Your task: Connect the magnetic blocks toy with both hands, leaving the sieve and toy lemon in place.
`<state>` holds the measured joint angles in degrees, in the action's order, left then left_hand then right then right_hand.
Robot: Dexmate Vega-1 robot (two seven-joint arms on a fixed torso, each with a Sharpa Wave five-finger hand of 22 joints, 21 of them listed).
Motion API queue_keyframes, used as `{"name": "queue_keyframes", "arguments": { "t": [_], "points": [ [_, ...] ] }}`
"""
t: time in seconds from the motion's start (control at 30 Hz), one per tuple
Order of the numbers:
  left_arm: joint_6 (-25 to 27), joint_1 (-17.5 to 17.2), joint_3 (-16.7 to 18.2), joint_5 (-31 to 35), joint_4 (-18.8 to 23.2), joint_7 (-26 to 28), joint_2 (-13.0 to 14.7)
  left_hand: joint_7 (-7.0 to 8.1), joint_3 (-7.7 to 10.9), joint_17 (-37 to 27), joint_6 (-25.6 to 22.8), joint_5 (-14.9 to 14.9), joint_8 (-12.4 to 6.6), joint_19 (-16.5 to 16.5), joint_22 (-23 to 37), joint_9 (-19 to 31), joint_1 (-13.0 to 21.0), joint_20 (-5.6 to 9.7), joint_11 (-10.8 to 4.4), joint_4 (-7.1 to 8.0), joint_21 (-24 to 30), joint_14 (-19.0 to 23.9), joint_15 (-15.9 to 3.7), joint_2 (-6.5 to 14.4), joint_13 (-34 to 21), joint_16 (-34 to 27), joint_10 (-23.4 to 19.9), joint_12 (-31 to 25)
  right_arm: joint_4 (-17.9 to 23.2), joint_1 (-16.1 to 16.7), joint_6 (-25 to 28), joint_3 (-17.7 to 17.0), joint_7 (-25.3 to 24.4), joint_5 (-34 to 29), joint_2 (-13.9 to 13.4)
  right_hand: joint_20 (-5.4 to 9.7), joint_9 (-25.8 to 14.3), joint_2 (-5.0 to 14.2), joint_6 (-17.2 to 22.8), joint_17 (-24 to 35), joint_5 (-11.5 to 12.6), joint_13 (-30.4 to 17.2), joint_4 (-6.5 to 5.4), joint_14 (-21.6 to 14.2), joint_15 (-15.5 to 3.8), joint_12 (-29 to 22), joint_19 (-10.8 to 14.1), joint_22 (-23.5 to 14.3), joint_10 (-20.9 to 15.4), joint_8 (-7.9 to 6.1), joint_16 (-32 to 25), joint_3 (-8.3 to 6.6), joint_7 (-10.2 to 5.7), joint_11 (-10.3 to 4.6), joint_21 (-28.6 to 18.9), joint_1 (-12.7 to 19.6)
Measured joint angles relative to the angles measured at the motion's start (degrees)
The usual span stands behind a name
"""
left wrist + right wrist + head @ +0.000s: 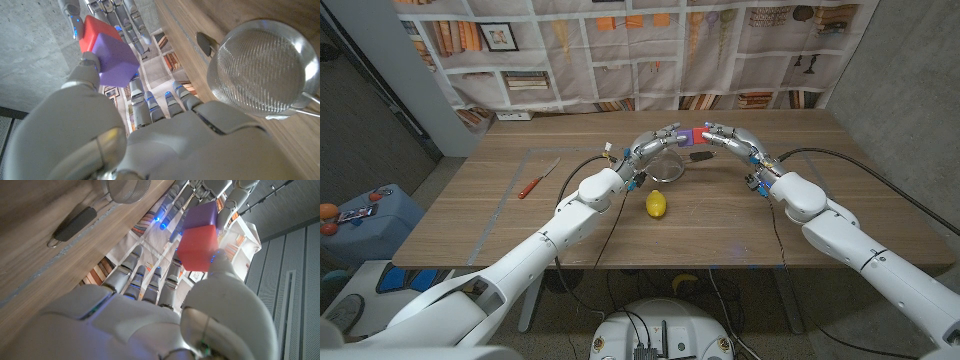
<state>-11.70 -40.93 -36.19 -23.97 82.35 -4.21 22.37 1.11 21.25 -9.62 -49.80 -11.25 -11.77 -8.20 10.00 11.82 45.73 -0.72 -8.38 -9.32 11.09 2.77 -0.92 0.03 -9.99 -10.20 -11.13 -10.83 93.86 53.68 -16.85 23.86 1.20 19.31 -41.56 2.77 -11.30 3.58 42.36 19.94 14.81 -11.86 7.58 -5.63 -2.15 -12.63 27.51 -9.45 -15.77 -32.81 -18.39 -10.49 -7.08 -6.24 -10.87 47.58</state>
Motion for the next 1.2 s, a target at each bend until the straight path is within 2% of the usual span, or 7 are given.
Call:
{"name": "queue_keyframes", "arguments": {
  "t": [0.23,0.6,0.83,1.0,1.2],
  "points": [
    [-0.16,0.00,0.01,-0.10,-0.07,0.00,-0.07,0.21,-0.01,0.00,0.22,0.00,0.20,0.00,0.00,0.03,0.00,0.00,0.22,-0.01,0.00,0.00,0.00,0.00,0.00,0.00,0.22,0.00,-0.94,-0.52,-0.52,0.24,0.41,0.22,0.34,0.00,-0.04,0.00,0.32,0.05,-0.02,0.01,0.00,0.00,0.00,0.00,0.00,0.00,0.00,0.10,0.00,0.00,0.32,0.00,0.00,0.00],
    [-0.29,0.00,0.16,-0.63,-0.23,-0.60,0.03,2.65,-0.70,0.00,2.65,0.00,1.33,0.41,0.00,0.05,-0.58,-0.41,1.96,0.20,0.00,-1.25,1.25,0.58,0.00,0.00,2.39,0.24,-2.15,-1.02,-1.64,0.51,1.03,0.57,0.90,0.00,-0.05,0.23,0.32,0.14,-0.02,0.01,0.01,0.00,0.00,0.00,0.00,0.00,0.01,0.33,0.00,0.47,0.32,0.00,0.00,-0.23],
    [-0.39,0.22,0.16,-1.05,-0.63,-1.62,0.20,2.53,-1.09,-0.13,6.06,0.02,1.84,1.15,0.00,-0.12,0.06,-0.72,2.87,0.27,0.00,-2.29,1.86,1.91,0.00,0.27,3.92,0.46,-2.48,-1.16,-2.02,0.60,1.09,0.62,1.12,0.00,-0.05,0.23,0.31,0.14,-0.19,0.01,0.01,0.00,0.00,0.00,0.00,0.00,0.01,0.55,0.00,0.47,0.31,0.00,0.00,-0.23],
    [-0.41,0.41,0.16,-1.33,-0.95,-2.37,0.27,1.74,-1.34,-0.13,7.67,0.02,1.84,1.47,-0.01,-0.11,-0.50,-1.03,3.48,0.51,-0.25,-2.68,2.25,2.39,0.00,0.27,4.53,0.46,-2.58,-1.23,-2.23,0.63,1.10,0.62,1.24,0.00,-0.05,0.23,0.31,0.14,-0.20,0.01,0.01,0.00,0.00,0.00,0.00,0.00,0.01,0.56,0.00,0.47,0.31,0.00,0.00,-0.23],
    [-0.41,0.60,0.15,-1.33,-1.26,-2.37,0.41,1.39,-1.63,-0.13,9.67,0.01,1.77,2.08,-0.01,-0.38,-1.88,-1.04,4.39,0.36,-0.36,-3.54,2.49,1.75,0.01,0.27,5.43,0.46,-2.58,-1.23,-2.38,0.63,1.10,0.52,1.24,0.00,-0.04,0.22,0.31,0.13,-0.42,0.01,0.01,0.00,0.00,0.00,0.00,0.00,0.01,0.66,0.00,0.47,0.31,0.00,0.00,-0.22]
  ]
}}
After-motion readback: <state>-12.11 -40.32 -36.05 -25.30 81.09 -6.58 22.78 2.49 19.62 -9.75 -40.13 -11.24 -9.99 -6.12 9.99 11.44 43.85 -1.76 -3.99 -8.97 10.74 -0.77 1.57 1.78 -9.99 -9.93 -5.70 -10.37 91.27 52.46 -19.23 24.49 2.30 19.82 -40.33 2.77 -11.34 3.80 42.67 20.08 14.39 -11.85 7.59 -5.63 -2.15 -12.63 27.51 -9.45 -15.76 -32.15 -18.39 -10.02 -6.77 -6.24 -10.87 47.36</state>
